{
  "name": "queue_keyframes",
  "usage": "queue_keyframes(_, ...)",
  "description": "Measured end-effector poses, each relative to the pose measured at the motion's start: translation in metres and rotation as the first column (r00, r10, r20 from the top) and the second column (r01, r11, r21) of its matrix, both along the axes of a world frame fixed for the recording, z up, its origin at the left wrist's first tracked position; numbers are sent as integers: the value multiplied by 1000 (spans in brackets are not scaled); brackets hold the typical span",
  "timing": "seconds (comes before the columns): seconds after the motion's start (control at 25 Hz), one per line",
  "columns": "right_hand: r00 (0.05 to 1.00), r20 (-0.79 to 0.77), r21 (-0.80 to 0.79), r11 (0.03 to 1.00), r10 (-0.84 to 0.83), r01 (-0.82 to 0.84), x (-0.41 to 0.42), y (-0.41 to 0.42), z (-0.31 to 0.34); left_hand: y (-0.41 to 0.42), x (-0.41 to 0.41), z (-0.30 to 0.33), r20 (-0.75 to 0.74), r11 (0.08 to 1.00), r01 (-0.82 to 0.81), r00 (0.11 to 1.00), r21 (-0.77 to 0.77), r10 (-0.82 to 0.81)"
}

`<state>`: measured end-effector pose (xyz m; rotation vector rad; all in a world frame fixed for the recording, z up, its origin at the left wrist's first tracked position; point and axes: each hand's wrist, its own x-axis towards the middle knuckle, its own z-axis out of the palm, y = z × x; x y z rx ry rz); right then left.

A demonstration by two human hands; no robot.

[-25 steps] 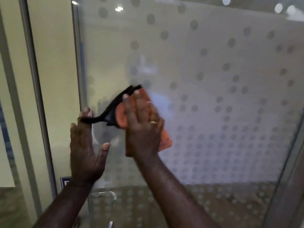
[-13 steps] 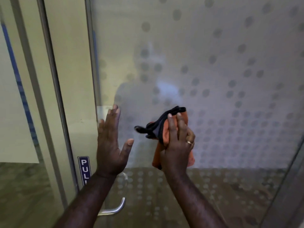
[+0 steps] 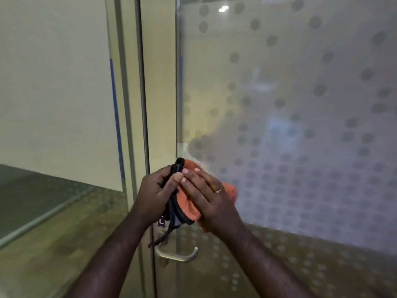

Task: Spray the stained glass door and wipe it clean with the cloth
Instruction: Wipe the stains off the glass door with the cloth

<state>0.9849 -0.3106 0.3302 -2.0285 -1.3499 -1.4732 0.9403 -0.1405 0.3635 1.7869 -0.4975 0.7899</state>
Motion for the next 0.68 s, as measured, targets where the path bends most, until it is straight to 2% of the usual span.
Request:
queue_keyframes(0.24, 918, -230, 104, 946, 323, -307, -20, 37, 13, 19, -61, 0, -145, 976, -119, 985, -182, 93)
queue_keyframes(0.4, 845, -275, 31, 883, 458, -469, -42, 69, 13, 38, -113, -1, -169, 904, -352, 933, -244, 318)
queue_keyframes(0.48, 787, -338, 63, 846, 517, -529, -53, 80, 9, 47, -144, -4, -189, 847, -468, 882, -253, 431)
queue_keyframes(0.52, 727, -401, 107, 817, 557, -567, -59, 87, 6, 52, -163, -5, -203, 810, -520, 854, -270, 480)
queue_keyframes(0.56, 604, -501, 198, 762, 620, -617, -67, 94, 1, 57, -183, -6, -218, 775, -557, 830, -297, 513)
queue_keyframes(0.6, 391, -609, 346, 674, 690, -653, -77, 102, -3, 61, -202, -7, -236, 741, -584, 812, -332, 534)
queue_keyframes(0.64, 120, -671, 517, 578, 731, -632, -89, 113, -7, 66, -223, -8, -249, 704, -612, 790, -360, 560)
queue_keyframes(0.68, -110, -681, 642, 517, 724, -567, -101, 123, -11, 70, -242, -10, -259, 667, -640, 766, -381, 588)
